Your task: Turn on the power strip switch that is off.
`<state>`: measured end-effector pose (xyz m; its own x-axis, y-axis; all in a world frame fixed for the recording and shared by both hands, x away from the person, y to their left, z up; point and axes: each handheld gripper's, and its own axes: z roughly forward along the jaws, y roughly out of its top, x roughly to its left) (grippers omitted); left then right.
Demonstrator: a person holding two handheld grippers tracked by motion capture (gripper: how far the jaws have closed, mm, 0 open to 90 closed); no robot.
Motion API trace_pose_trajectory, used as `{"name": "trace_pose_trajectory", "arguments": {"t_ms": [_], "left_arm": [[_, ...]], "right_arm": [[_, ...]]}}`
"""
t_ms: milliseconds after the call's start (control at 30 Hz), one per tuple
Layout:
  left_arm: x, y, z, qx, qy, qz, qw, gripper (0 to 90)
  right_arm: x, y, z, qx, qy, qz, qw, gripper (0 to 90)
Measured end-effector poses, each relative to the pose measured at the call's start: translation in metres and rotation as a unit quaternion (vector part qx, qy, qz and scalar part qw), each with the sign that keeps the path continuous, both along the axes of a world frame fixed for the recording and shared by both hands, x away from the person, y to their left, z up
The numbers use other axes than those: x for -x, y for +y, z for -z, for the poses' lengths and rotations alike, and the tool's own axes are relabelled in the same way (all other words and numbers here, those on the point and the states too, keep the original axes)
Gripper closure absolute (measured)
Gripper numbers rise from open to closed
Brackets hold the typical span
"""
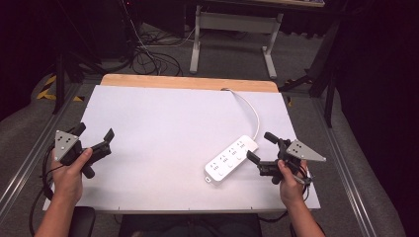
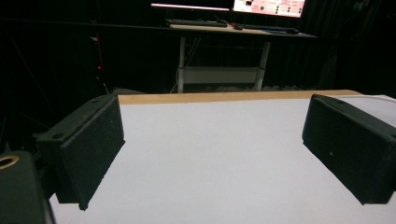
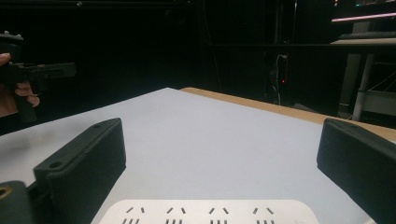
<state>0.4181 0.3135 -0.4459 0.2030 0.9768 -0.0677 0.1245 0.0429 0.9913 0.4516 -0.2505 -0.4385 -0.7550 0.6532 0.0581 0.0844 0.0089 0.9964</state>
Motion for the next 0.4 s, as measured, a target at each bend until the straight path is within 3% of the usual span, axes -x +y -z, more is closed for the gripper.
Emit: {"name": "trace_pose_trajectory", "arguments": {"t_ms": [400], "left_arm": [[-0.0005,0.0000,0.0000,-0.001,0.001,0.000,1.0000,6.2]], "right_arm": [[-0.0006,-0.0018,0.0006,-0.004,-0.001,-0.006,1.0000,1.8]]}}
